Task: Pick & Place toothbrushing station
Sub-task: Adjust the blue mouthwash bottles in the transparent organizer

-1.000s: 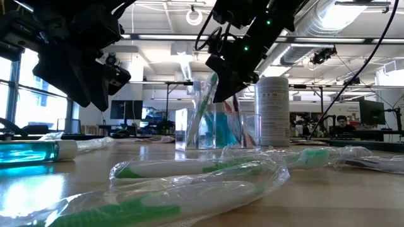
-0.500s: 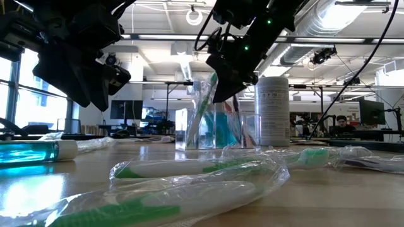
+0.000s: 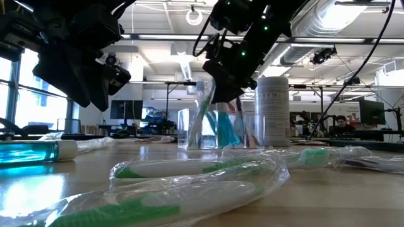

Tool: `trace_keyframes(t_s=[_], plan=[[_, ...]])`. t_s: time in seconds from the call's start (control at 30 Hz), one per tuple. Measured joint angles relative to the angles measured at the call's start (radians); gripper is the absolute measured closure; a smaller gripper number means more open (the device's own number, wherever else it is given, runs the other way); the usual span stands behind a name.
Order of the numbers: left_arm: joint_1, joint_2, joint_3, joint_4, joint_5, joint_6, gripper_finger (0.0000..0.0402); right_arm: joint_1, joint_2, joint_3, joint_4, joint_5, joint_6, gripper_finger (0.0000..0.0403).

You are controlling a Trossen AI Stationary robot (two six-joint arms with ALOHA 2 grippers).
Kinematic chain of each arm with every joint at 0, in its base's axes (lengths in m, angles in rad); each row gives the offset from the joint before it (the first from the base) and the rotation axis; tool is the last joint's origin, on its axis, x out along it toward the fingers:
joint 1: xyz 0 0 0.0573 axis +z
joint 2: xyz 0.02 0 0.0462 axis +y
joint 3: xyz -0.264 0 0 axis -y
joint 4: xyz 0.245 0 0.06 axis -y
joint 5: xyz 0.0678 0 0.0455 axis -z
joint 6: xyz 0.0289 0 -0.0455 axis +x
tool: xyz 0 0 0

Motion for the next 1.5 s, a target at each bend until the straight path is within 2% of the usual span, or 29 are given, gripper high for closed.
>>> trace_keyframes(t_s=[0.5, 0.8, 1.23, 1.5], plan=[[0.000, 0.000, 0.000, -0.001, 0.000, 0.000, 0.0274, 0.051, -0.016, -0.002, -0.071, 0.020, 0.040, 0.0401], [0.000, 0.000, 0.000, -0.001, 0.000, -0.001, 0.0274, 0.101, -0.066, -0.006, -0.148, 0.031, 0.118, 0.0401], [0.000, 0.000, 0.000, 0.000, 0.000, -0.002, 0.0274, 0.164, -0.082, 0.006, -0.165, -0.021, 0.172, 0.0401], [0.000, 0.000, 0.000, 0.000, 0.000, -0.002, 0.0274, 0.186, -0.082, 0.079, -0.249, 0.075, 0.160, 0.0401]])
